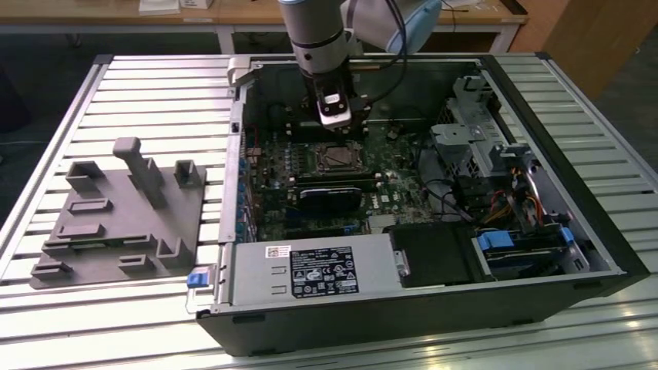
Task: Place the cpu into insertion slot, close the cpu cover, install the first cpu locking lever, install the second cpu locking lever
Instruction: 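Install the first cpu locking lever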
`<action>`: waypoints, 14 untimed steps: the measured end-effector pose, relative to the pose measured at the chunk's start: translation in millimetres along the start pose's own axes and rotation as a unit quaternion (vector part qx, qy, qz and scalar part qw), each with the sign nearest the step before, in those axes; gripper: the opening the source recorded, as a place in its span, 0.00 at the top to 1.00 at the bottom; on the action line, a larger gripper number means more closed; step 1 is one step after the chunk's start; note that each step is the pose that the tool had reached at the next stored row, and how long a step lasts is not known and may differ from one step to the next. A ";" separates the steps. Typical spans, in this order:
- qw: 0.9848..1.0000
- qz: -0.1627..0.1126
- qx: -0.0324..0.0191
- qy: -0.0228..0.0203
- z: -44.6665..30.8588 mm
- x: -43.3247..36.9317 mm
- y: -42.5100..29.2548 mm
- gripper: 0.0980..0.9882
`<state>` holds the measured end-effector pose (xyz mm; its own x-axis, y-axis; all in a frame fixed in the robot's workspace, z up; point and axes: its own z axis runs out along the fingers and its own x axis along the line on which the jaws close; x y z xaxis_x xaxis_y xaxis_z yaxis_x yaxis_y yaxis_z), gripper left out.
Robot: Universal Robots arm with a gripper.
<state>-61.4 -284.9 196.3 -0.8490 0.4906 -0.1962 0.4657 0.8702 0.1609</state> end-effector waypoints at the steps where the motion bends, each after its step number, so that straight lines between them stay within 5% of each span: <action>1: 1.000 0.000 0.000 0.000 0.0 0.0 0.0 0.99; 14: 1.000 0.000 -0.001 -0.002 4.4 0.9 -0.8 0.99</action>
<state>-61.5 -284.9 191.8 -0.8484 0.4905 -0.1992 0.4651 0.8703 0.1622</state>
